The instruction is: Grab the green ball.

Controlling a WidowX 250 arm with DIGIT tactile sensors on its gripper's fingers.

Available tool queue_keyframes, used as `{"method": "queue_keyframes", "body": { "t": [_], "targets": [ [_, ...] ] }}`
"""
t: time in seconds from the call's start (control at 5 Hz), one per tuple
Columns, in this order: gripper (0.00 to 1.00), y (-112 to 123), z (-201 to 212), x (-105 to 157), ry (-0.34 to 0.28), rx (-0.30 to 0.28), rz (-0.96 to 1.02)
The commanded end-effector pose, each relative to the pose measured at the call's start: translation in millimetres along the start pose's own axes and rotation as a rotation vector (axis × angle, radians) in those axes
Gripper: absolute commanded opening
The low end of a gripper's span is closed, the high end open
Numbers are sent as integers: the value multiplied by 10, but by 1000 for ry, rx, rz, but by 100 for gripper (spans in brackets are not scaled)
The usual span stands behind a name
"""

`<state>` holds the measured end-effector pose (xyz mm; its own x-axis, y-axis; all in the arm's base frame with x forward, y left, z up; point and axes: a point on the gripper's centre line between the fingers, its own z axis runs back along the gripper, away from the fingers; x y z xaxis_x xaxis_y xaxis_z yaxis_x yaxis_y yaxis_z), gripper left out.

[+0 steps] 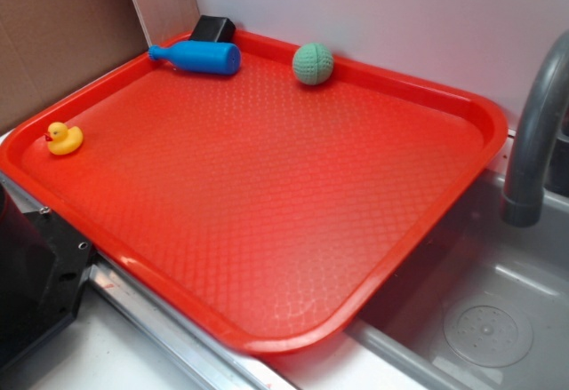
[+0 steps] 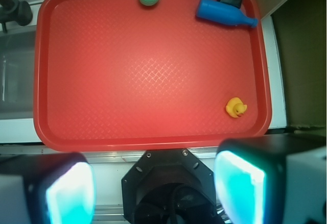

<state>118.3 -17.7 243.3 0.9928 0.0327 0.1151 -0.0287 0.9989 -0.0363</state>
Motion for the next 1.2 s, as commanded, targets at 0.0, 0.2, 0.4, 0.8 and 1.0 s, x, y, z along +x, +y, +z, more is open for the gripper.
{"method": "queue_keyframes", "body": {
  "t": [0.0,0.2,0.4,0.8,1.0],
  "targets": [
    [100,0,0,0,0,0,0],
    [100,110,-244,328,63,41,74],
    [100,175,-468,561,43,64,80],
    [100,239,-760,825,-30,62,28],
    [100,239,-760,825,-30,62,28]
  ]
}}
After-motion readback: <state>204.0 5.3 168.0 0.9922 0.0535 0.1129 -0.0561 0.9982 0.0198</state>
